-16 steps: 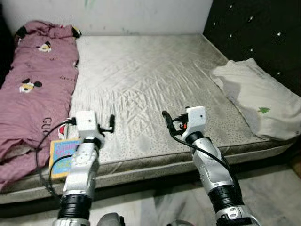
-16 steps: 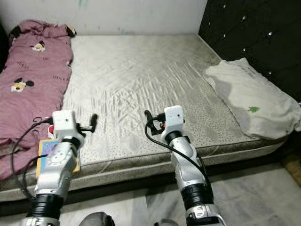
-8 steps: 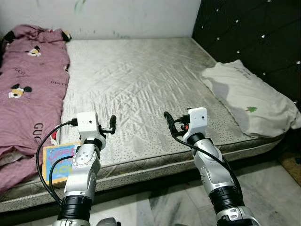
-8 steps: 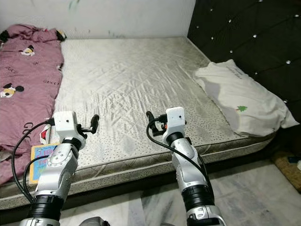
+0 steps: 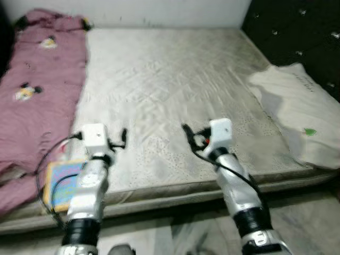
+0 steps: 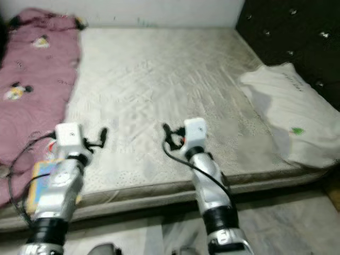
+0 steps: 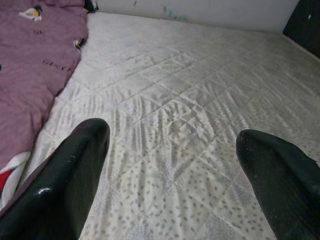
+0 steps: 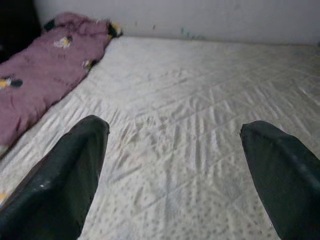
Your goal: Clean up the room
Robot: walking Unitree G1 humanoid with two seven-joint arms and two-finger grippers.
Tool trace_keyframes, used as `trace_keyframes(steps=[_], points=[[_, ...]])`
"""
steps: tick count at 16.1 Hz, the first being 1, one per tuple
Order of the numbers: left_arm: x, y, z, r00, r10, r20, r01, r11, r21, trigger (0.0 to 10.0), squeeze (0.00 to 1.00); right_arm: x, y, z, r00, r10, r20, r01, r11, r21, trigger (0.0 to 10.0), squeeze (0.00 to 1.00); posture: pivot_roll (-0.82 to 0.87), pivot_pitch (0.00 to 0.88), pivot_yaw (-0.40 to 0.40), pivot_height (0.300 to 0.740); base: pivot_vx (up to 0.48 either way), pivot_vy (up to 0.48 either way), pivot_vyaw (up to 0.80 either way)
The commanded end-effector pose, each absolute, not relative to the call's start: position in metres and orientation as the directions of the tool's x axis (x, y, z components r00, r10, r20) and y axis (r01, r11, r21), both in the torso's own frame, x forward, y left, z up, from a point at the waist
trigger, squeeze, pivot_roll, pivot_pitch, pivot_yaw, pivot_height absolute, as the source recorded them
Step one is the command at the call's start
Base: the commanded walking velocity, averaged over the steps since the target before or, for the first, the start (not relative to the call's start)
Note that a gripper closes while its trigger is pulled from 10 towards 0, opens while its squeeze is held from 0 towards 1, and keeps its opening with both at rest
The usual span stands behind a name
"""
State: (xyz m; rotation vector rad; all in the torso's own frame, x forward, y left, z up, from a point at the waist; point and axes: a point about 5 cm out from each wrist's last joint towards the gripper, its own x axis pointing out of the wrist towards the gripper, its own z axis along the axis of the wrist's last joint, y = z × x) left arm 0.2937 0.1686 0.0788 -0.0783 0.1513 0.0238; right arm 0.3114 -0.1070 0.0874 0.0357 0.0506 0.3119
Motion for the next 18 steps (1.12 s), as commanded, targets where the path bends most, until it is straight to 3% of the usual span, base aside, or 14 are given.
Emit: trace_keyframes(steps=[1,4,9,12,15,18], points=[[0.296,0.157,0.082,0.990,-0.018,-0.141,0.005,0.996,-0.088,10.0,0.00,0.312,-0.120,0.085,0.960,0.273,-0.058,-0.272,0.962,0.035,10.0,0.00,0.00,0.000,-0.051,0.740,0.326,0.000,0.00],[0.296,0.157,0.082,0.990,-0.016,-0.142,0.004,0.996,-0.089,10.0,0.00,0.312,-0.120,0.085,0.960,0.273,-0.058,-0.271,0.962,0.035,10.0,0.00,0.00,0.000,-0.051,0.740,0.297,0.000,0.00],[0.295,0.158,0.078,0.988,0.005,-0.157,-0.020,0.995,-0.096,10.0,0.00,0.310,-0.120,0.083,0.960,0.273,-0.060,-0.272,0.962,0.038,10.0,0.00,0.01,0.000,-0.045,0.740,0.000,0.000,0.00],[0.293,0.159,0.071,0.985,0.014,-0.169,-0.029,0.996,-0.087,10.0,0.00,0.306,-0.118,0.079,0.965,0.258,-0.054,-0.257,0.966,0.033,10.0,0.00,-0.03,0.000,0.013,0.740,0.000,0.000,0.00],[0.300,0.145,0.070,0.982,-0.066,-0.175,0.053,0.995,-0.079,10.0,0.00,0.301,-0.129,0.076,0.980,0.192,-0.047,-0.190,0.981,0.035,10.0,0.00,-0.08,0.000,0.051,0.740,0.000,0.000,0.00],[0.303,0.142,0.071,0.985,-0.064,-0.162,0.051,0.995,-0.088,10.0,0.00,0.300,-0.132,0.075,0.980,0.190,-0.051,-0.188,0.981,0.037,10.0,0.00,-0.08,0.000,0.030,0.740,0.000,0.000,0.00]])
